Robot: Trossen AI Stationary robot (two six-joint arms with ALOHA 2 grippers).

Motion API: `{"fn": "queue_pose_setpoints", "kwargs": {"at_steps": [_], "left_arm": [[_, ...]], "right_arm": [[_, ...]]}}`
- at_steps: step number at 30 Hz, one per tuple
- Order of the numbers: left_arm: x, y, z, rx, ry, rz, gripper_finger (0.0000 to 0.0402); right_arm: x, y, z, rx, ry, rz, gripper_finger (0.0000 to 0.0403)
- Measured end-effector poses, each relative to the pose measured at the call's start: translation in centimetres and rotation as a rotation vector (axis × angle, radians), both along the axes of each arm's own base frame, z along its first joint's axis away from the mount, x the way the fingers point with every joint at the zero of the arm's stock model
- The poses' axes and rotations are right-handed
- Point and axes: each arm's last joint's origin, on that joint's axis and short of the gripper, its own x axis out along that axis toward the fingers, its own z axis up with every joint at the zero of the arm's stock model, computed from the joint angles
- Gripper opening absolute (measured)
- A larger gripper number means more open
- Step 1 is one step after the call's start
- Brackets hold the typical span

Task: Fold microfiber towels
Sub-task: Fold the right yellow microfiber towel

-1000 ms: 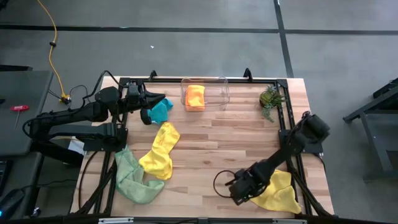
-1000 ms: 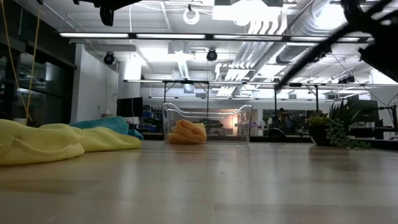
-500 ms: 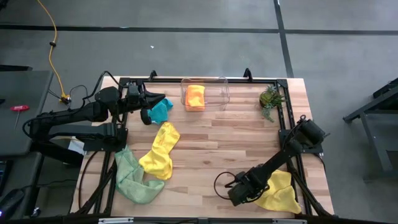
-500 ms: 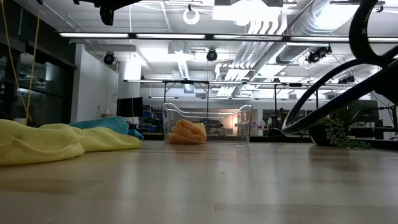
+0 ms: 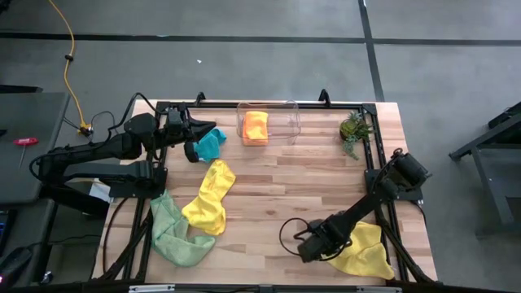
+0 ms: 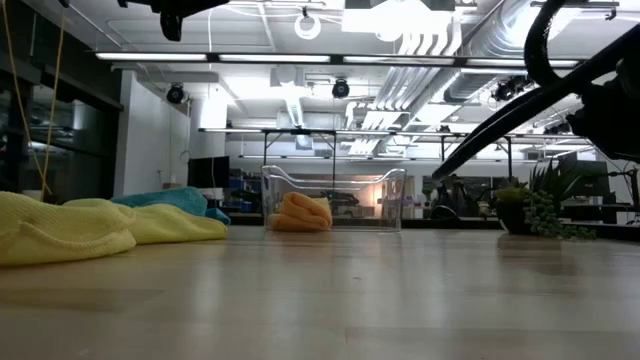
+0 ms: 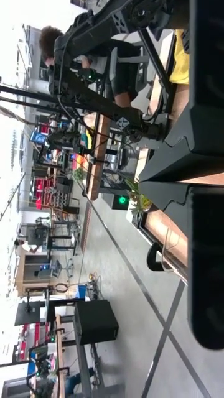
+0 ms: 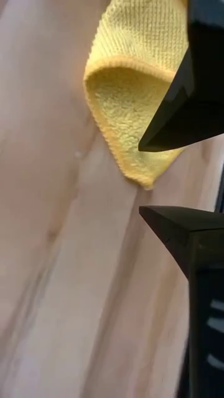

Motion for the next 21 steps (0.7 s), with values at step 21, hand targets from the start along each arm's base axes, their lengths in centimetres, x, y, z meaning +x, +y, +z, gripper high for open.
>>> {"fn": "queue_pose_setpoints", "kwargs": {"at_steps": [21], "left_arm": [[0.0,0.0,0.0,0.04,0.019,0.008,0.0]], "right_arm": [[-0.5,-0.6,-0.8,-0.08,0.061,0.075,0.0043]]}}
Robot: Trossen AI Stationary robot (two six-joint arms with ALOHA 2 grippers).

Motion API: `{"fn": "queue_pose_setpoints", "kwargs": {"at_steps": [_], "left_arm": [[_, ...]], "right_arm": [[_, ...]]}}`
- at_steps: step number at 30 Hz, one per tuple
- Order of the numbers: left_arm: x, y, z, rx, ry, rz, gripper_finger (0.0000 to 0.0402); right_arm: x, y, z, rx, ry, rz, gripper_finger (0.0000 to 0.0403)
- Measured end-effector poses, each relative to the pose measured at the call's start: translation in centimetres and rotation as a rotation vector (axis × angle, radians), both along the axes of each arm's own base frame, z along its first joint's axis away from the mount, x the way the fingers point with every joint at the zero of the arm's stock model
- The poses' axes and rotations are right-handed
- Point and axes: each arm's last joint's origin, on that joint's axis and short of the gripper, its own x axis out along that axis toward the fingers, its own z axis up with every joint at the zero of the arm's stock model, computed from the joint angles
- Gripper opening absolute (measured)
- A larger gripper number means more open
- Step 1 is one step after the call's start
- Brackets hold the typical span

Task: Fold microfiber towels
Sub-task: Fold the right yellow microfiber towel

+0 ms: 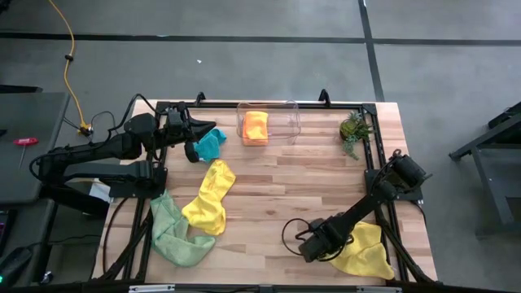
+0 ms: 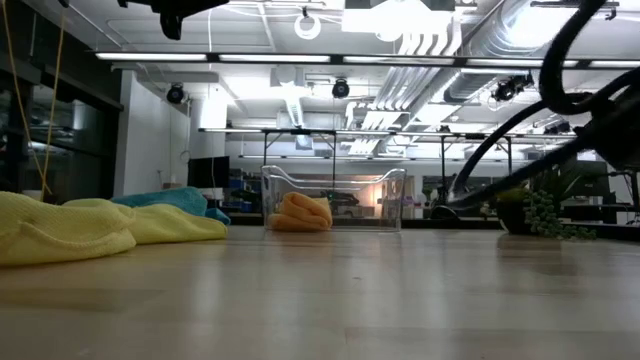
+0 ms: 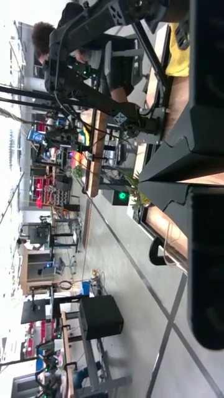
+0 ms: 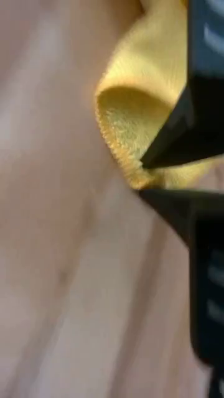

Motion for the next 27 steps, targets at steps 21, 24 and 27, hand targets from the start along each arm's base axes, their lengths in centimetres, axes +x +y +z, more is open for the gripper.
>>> {"fn": "queue_pose_setpoints", "kwargs": {"at_steps": [21,24,27], "left_arm": [[0.0,0.1,0.0,-0.043,-0.019,0.021,0.0],[0.1,0.1,-0.2,-0.11,-0.037,0.018,0.0],[0.5,0.2,-0.8,-0.188,-0.005,0.014,0.0]], "right_arm": [[7.9,-17.4,10.6,-0.326,-0.871,0.201,0.0001],[8.8,-20.7,11.3,-0.382,-0.955,0.117,0.0001],[9.1,-23.5,11.8,-0.428,-1.002,0.03,0.0]]}}
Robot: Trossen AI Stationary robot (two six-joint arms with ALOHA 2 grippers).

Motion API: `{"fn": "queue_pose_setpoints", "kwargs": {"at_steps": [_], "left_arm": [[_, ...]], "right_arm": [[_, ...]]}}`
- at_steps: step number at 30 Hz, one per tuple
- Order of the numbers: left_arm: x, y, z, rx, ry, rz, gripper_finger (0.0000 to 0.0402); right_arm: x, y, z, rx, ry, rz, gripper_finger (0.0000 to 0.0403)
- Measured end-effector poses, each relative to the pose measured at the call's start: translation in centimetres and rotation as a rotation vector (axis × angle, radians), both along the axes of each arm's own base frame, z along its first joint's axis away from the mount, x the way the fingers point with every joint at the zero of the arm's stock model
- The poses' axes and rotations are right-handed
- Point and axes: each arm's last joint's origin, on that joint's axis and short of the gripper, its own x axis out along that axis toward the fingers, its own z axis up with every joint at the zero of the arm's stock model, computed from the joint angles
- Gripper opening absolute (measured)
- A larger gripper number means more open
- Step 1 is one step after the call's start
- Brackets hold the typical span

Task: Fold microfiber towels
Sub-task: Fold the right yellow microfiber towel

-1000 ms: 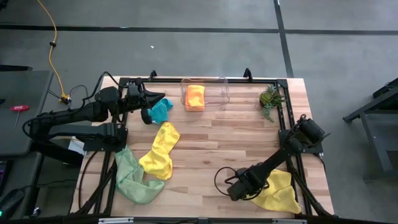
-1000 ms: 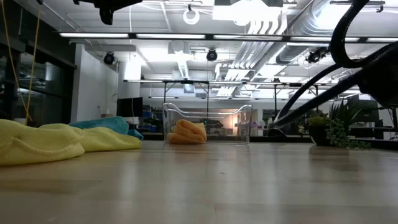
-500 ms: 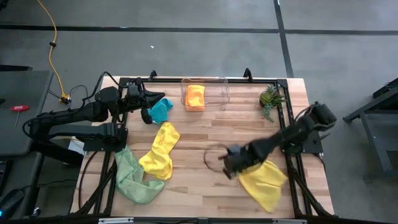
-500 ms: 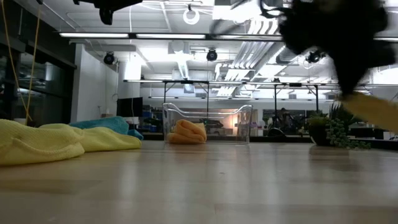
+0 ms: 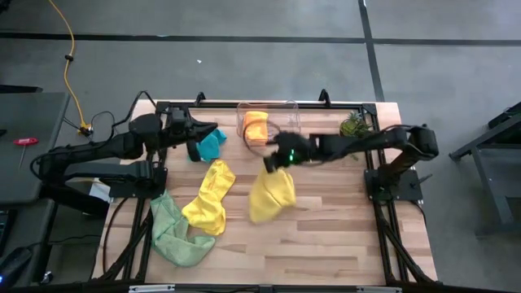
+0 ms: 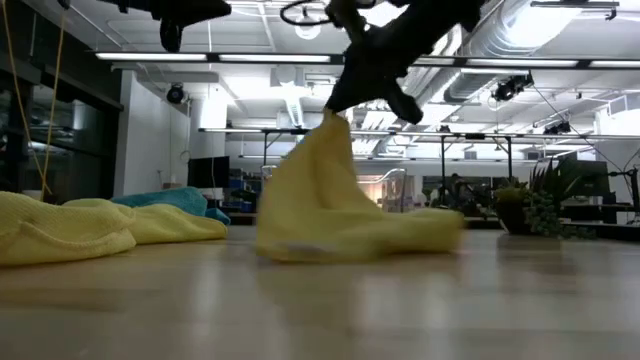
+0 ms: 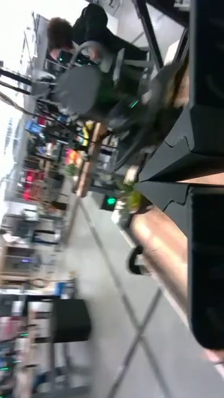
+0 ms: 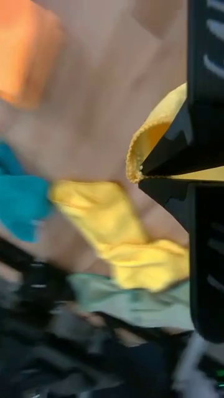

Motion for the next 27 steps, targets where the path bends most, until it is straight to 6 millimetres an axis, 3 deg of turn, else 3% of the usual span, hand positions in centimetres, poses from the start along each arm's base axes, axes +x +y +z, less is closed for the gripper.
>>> {"fn": "queue_pose_setpoints", "kwargs": {"at_steps": [6,13,19,27], "left_arm": [[2.1,-0.4,-2.8,-0.146,0.188,-0.072,0.0],[5.5,-1.5,-7.3,-0.262,0.444,-0.048,0.001],[7.2,-3.0,-10.2,-0.372,0.572,-0.045,0.007],[8.9,-4.6,-13.8,-0.382,0.717,-0.008,0.0166]], "right_arm": [[0.0,-3.3,0.6,0.044,-0.077,-0.057,0.0],[-0.1,-3.9,0.6,0.055,-0.079,-0.034,0.0],[-0.1,-3.8,0.6,0.055,-0.079,-0.015,0.0],[-0.1,-3.8,0.6,0.052,-0.079,-0.007,0.0]]}}
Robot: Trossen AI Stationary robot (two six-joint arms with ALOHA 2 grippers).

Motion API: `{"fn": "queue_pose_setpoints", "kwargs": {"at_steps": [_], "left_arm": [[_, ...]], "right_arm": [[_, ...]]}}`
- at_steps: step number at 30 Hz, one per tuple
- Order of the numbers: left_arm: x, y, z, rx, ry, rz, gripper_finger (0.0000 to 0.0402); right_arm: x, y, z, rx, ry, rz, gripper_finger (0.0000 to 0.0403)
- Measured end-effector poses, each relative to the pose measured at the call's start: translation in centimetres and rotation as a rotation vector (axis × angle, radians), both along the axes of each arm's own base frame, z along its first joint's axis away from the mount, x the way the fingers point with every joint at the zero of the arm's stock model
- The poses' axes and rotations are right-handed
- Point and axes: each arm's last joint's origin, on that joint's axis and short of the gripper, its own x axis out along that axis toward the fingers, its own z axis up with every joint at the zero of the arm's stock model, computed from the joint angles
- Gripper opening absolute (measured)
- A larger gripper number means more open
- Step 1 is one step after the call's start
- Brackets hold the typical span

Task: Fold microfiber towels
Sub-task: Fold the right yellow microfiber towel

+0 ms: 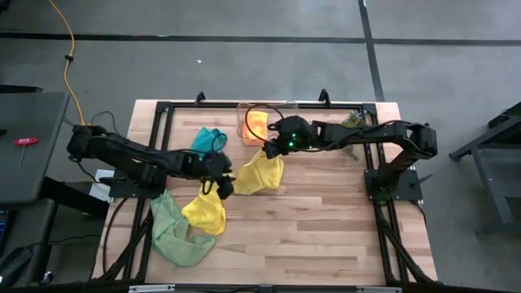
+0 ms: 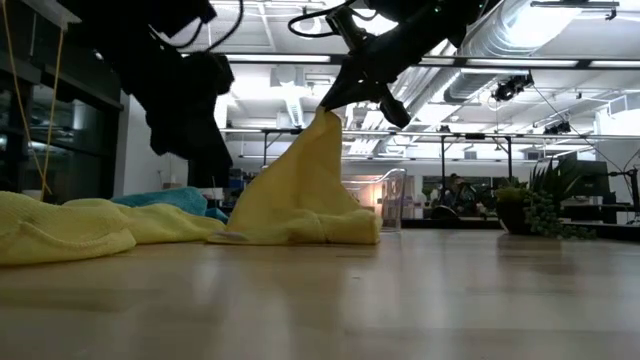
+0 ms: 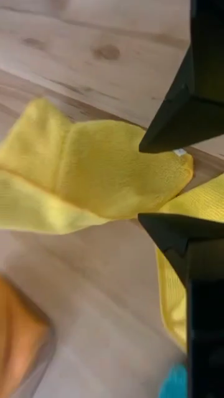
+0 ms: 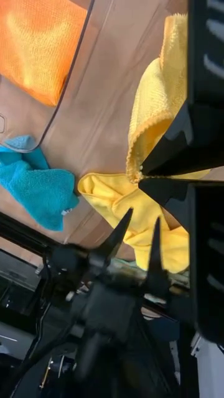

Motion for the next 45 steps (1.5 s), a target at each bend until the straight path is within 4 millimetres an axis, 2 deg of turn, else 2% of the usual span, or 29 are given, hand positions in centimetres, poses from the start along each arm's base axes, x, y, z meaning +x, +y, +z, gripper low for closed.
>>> {"fn": "queue_pose_setpoints", "kwargs": {"at_steps": [6,11,17,20,28,34,38,45], "left_arm": [[1.8,-0.5,-2.8,-0.051,0.023,-0.026,0.0198],[2.0,-0.5,-4.2,-0.11,0.068,0.019,0.0202],[1.4,-0.8,-4.7,-0.181,0.131,0.047,0.0202],[1.4,-1.0,-4.7,-0.25,0.127,0.045,0.0202],[1.9,-0.9,-5.1,-0.279,0.097,0.1,0.0201],[1.8,-0.8,-5.1,-0.234,0.098,0.106,0.0174],[1.9,-0.8,-5.0,-0.175,0.11,0.029,0.0157],[0.0,-0.8,-5.5,-0.048,0.368,-0.135,0.015]], "right_arm": [[0.0,0.0,0.0,-0.006,0.0,0.006,0.0],[0.0,0.0,0.0,-0.008,0.001,0.008,0.0],[0.0,0.0,0.0,-0.014,0.001,0.012,0.0],[0.0,0.0,0.0,-0.014,0.001,0.012,0.0],[0.0,0.0,0.0,-0.014,0.001,0.012,0.0],[0.0,0.0,0.0,-0.014,0.001,0.011,0.0],[0.0,0.0,0.0,-0.019,0.002,0.004,0.0],[0.0,0.0,0.0,-0.018,0.001,0.004,0.0]]}}
